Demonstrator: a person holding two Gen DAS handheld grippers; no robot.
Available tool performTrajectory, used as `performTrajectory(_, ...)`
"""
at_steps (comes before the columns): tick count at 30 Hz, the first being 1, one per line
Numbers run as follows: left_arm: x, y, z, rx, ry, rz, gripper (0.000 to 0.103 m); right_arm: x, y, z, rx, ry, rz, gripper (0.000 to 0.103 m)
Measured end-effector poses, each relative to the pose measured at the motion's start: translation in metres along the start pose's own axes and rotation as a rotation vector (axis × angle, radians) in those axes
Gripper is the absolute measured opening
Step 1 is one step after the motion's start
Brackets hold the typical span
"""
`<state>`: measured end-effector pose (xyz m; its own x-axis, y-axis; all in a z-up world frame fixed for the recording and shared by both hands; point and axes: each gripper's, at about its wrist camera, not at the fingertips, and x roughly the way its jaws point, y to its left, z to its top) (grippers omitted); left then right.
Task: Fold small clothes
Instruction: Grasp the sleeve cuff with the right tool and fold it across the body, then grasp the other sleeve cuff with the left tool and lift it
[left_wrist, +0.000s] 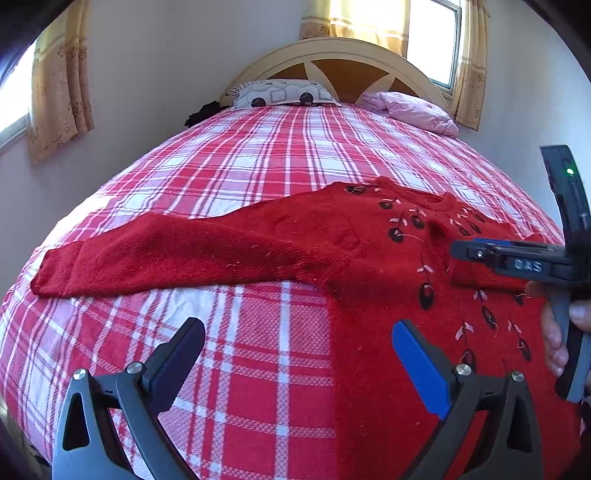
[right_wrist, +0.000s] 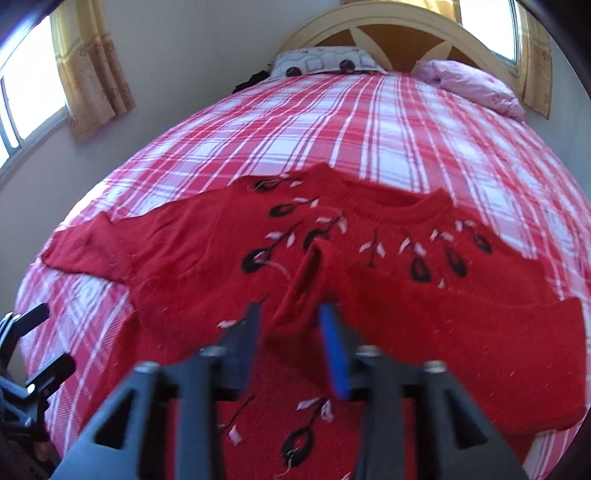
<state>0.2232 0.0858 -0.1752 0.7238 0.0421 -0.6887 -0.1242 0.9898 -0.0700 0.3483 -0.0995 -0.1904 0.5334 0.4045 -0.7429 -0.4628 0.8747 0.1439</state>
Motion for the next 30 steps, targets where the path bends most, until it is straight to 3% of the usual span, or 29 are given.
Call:
performTrajectory(3, 0.004, -0.013, 0.007, 0.019, 0.013, -0.060, 0.102, -0.026, -0.012, -0.010, 0.042, -0.045, 0.040, 0.062)
performTrajectory(6, 0.012, -0.029, 0.018, 0.024, 0.026, -0.129, 0.102, -0.060, -0.039, -0.022, 0.101, -0.100, 0.006, 0.062)
performTrajectory(15, 0.058, -0.113, 0.060, 0.093, 0.077, -0.326, 0.099, -0.132, -0.145, -0.090, 0.342, -0.281, -0.234, 0.075)
performTrajectory(22, 0.111, -0.155, 0.072, 0.141, 0.168, -0.248, 0.083, -0.140, -0.215, -0.123, 0.567, -0.350, -0.310, 0.075)
performTrajectory(24, 0.122, -0.154, 0.069, 0.109, 0.216, -0.260, 0.066, -0.142, -0.224, -0.127, 0.607, -0.360, -0.296, 0.075)
performTrajectory(28, 0.129, -0.159, 0.065, 0.102, 0.232, -0.259, 0.060, -0.134, -0.229, -0.130, 0.616, -0.350, -0.263, 0.080)
performTrajectory(29, 0.130, -0.160, 0.065, 0.105, 0.229, -0.260, 0.047, -0.133, -0.233, -0.134, 0.631, -0.347, -0.255, 0.080)
performTrajectory(30, 0.130, -0.160, 0.066, 0.109, 0.224, -0.259, 0.026, -0.130, -0.239, -0.136, 0.660, -0.340, -0.246, 0.080)
